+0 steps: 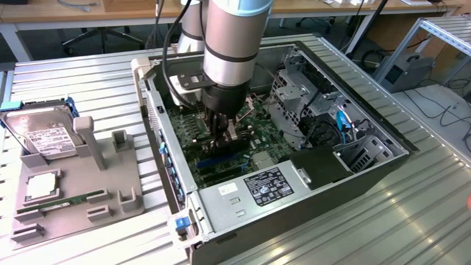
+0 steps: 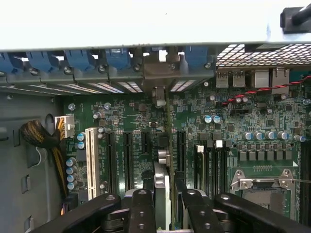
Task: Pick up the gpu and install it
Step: 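Insert the gpu into the slot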
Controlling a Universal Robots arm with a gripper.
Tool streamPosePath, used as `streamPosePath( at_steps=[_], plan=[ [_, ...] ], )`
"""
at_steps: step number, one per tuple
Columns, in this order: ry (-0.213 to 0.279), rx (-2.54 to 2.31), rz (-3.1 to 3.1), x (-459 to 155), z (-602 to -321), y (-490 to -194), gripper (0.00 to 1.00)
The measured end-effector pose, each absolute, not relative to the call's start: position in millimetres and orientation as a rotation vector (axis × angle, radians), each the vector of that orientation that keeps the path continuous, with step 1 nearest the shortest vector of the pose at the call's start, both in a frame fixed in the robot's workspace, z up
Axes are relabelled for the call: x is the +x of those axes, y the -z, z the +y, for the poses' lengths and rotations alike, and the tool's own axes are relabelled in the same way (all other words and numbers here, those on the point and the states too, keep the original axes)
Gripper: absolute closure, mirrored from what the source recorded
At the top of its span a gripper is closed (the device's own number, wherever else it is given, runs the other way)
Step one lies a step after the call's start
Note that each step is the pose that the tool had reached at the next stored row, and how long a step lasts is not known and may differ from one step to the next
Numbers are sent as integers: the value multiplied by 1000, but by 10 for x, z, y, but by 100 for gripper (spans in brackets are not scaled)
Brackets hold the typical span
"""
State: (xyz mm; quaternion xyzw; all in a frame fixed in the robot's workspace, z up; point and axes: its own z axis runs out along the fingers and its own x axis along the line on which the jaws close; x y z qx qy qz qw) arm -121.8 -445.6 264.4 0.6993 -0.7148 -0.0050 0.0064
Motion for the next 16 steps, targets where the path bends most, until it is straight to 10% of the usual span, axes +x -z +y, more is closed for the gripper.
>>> streamPosePath(
  at_steps=[16],
  plan=[
    [26,2192,-2241,-1225,-4473,-2643,73]
  ],
)
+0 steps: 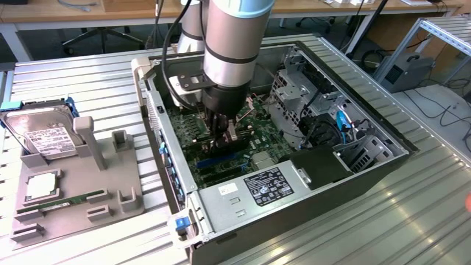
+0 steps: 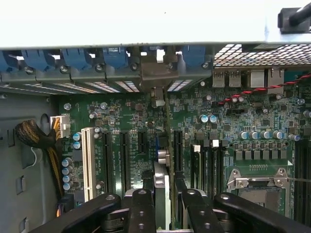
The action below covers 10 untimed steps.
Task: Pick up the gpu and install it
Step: 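Insert the gpu into the slot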
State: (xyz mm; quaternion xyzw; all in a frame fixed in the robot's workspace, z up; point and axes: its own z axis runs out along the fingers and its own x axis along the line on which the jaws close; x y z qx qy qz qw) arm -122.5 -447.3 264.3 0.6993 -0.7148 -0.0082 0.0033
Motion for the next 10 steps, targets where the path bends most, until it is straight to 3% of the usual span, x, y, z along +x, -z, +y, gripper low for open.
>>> streamPosePath(
  at_steps=[10],
  plan=[
    [26,2192,-2241,-1273,-4472,-2638,73]
  ],
)
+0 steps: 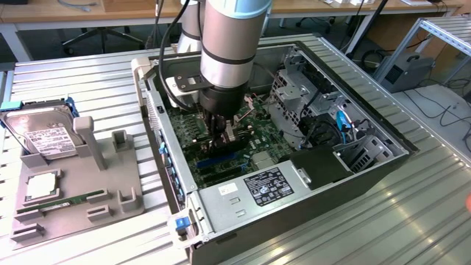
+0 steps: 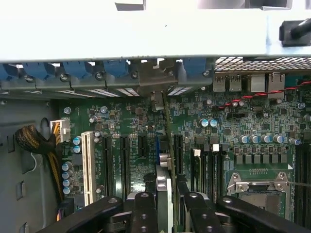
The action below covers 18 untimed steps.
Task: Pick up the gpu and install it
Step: 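Insert the gpu into the slot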
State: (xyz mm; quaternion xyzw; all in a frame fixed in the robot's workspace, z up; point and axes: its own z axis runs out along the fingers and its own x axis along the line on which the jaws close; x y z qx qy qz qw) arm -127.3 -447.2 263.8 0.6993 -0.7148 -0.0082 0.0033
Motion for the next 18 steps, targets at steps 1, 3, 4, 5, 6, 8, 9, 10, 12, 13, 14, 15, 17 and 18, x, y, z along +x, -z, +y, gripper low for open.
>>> streamPosePath(
  at_steps=[1,3,4,5,6,8,9,10,12,13,14,15,17,18],
  plan=[
    [26,2192,-2241,-1273,-4472,-2638,73],
    [25,2191,-2241,-1273,-4473,-2636,73],
    [25,2189,-2243,-1273,-4473,-2634,73],
    [25,2185,-2247,-1272,-4473,-2632,73],
    [25,2180,-2252,-1272,-4473,-2630,73],
    [25,2172,-2259,-1273,-4473,-2630,73],
    [25,2171,-2260,-1273,-4473,-2629,73],
    [25,2171,-2260,-1273,-4473,-2629,73],
    [25,2171,-2261,-1273,-4472,-2631,73],
    [25,2171,-2261,-1273,-4472,-2637,73],
    [25,2171,-2261,-1272,-4472,-2646,73],
    [25,2171,-2261,-1272,-4471,-2654,73],
    [25,2171,-2261,-1272,-4466,-2672,73],
    [25,2171,-2260,-1272,-4463,-2684,73]
  ],
)
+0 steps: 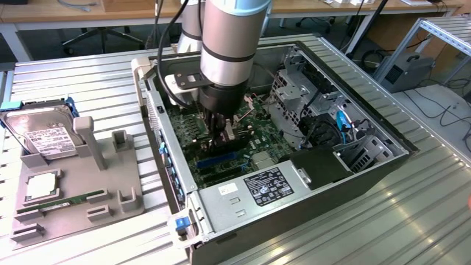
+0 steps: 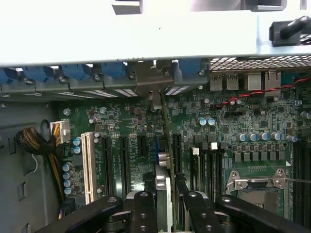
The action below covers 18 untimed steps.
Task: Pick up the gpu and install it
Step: 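Insert the gpu into the slot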
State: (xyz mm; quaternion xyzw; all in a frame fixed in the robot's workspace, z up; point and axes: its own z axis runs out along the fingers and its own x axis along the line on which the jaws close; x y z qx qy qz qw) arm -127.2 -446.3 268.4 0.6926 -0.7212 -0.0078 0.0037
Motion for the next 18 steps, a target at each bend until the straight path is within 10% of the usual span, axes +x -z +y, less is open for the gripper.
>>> streamPosePath(
  at_steps=[18],
  plan=[
    [25,2167,-2264,-1273,-4454,-2728,73]
  ],
)
